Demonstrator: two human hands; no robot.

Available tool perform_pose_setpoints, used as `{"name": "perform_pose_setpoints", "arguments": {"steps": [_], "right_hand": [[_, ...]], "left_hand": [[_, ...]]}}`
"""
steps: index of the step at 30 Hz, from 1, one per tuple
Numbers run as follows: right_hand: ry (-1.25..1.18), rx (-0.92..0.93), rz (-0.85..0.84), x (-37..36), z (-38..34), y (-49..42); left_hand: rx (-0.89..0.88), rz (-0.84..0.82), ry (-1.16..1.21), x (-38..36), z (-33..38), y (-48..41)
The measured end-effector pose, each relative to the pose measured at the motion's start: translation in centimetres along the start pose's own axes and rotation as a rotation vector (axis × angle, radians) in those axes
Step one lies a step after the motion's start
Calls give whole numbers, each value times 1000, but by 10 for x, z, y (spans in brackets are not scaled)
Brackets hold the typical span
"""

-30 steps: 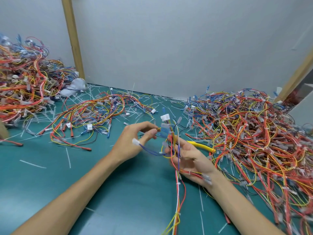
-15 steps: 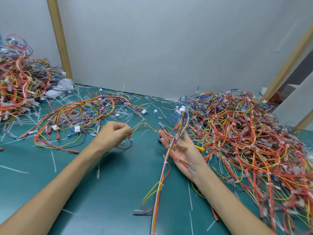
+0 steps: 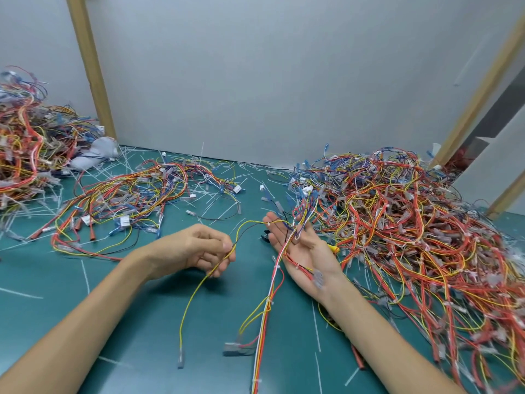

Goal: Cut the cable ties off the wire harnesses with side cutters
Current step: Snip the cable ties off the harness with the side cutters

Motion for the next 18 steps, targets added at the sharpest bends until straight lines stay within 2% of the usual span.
{"name": "perform_pose_setpoints", "arguments": {"steps": [3, 14, 18], "right_hand": [[-6, -11, 2, 0, 0, 1], [2, -32, -21, 2, 2, -2], [9, -59, -23, 0, 2, -2]], "left_hand": [[39, -17, -67, -2, -5, 0], [69, -17, -55, -4, -5, 1], [88, -88, -61, -12, -8, 1]]}}
Point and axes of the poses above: each hand's wrist, its own y-axis away from the middle knuckle, its own x-axis out of the back of the hand, z = x × y, the point moved 6 cm from there along -y, towards the middle knuckle, and after that the axes turned 15 degrees about z, right-handed, at the moved point
